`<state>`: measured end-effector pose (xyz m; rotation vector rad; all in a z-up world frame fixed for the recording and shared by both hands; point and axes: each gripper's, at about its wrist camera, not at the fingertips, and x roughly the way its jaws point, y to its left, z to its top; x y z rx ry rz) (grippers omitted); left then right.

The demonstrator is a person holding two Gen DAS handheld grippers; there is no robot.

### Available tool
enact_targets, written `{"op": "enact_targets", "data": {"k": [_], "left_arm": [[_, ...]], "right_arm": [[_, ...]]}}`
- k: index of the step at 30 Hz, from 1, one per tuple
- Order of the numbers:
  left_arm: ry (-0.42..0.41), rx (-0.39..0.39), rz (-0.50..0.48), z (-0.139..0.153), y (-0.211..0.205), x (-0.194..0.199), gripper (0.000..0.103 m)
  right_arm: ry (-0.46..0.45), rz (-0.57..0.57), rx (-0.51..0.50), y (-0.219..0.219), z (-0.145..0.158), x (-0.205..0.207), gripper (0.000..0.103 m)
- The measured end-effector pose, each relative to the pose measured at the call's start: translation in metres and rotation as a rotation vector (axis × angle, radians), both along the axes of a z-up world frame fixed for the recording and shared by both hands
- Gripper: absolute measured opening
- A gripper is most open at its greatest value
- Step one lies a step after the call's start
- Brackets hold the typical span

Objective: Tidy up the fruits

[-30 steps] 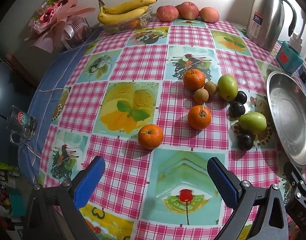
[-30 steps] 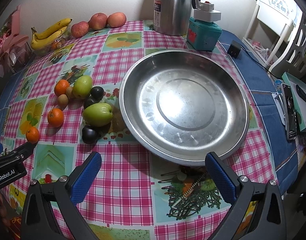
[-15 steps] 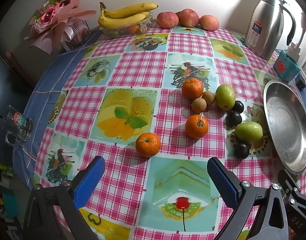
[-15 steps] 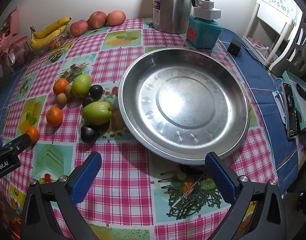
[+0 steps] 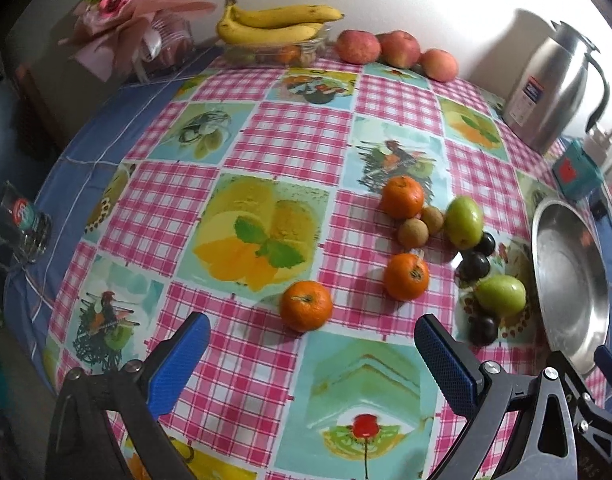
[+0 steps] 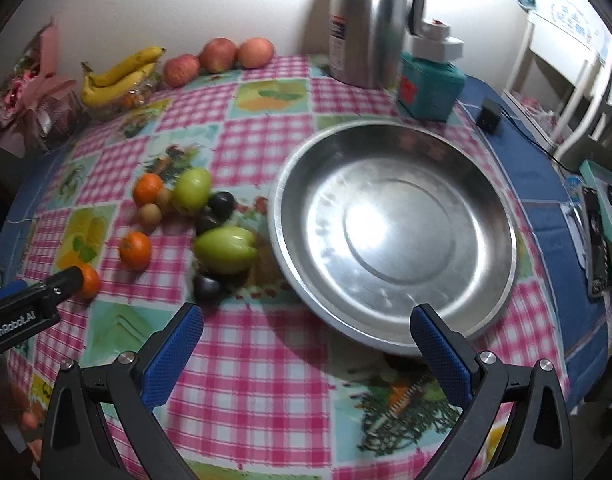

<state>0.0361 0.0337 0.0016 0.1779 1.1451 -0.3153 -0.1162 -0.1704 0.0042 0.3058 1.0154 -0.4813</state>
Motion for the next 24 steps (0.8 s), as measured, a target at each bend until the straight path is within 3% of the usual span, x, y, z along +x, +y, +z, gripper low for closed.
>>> {"op": "enact_targets", "data": {"k": [10,16,24], "left_arm": [[0.133,-0.104,0.097,-0.025,0.029,0.024,0.101],[0.185,-0.102,0.075,-0.041,0.023,0.03,0.094],[0.165,-0.057,0.02,-0.051,0.006,0.034,0.085]], "right_arm": [[-0.02,0.082,0.036,0.022,-0.001,0.033,0.101],[0.008,0.094,0.099,0.023,-0.011,0.048,0.088],[0.069,0.116,0.129,0.023,-0.028,0.06,0.061]]}}
